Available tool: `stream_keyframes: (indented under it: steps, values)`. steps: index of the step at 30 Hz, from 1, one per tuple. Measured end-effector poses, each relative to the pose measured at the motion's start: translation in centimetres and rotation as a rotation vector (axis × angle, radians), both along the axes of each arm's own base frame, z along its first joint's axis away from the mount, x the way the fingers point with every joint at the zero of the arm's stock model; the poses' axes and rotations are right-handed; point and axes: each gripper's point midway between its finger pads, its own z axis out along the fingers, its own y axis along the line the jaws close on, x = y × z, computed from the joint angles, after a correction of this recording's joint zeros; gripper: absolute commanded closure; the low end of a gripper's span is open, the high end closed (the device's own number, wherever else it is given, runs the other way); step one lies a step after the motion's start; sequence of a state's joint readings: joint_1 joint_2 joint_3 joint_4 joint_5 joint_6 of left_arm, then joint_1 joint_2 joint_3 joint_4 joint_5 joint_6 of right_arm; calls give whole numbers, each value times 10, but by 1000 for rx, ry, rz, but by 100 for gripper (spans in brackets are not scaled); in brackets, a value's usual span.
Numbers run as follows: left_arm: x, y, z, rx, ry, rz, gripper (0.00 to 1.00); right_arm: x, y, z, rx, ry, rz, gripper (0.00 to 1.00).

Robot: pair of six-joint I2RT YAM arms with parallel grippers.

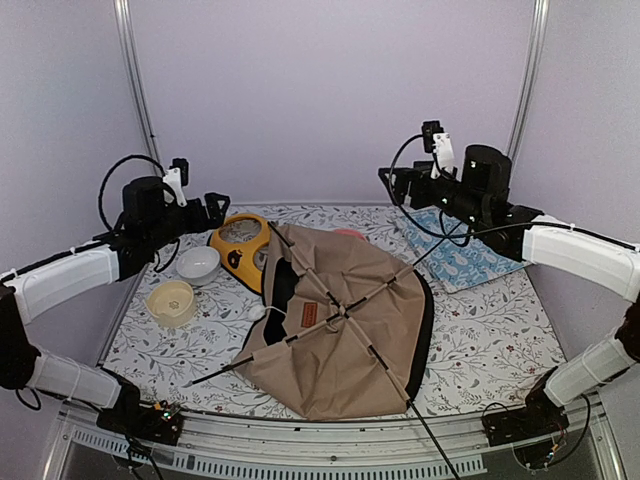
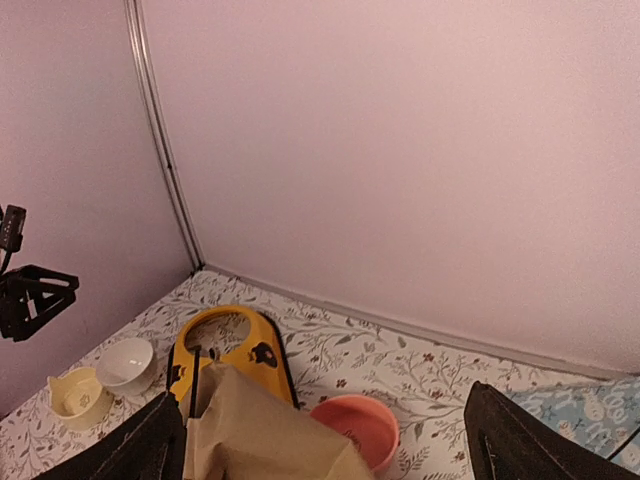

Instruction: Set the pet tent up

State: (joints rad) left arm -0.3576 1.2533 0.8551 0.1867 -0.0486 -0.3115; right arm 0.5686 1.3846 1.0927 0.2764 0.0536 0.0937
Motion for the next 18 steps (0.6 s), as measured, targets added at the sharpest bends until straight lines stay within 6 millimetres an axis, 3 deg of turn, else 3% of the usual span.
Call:
stream_keyframes:
  steps: [2,6,7,10,13,16,18]
  values:
    - [1,9,-16,-42,67,8,1,-3,24,-23,-12,84,58,1]
    - [11,22,-48,-94,187,30,1,14,18,-92,-28,313,39,1]
    - [12,19,-58,-101,220,21,1,19,14,-111,-14,382,44,1]
    - [7,-3,-86,-136,321,-45,5,20,18,-140,27,498,97,1]
    - [2,-22,-102,-184,389,-107,9,13,46,-152,14,556,174,1]
    - [0,-34,-117,-236,454,-150,11,6,98,-142,-17,555,291,0]
    - [-2,-40,-127,-276,499,-171,12,1,131,-132,-29,540,365,7]
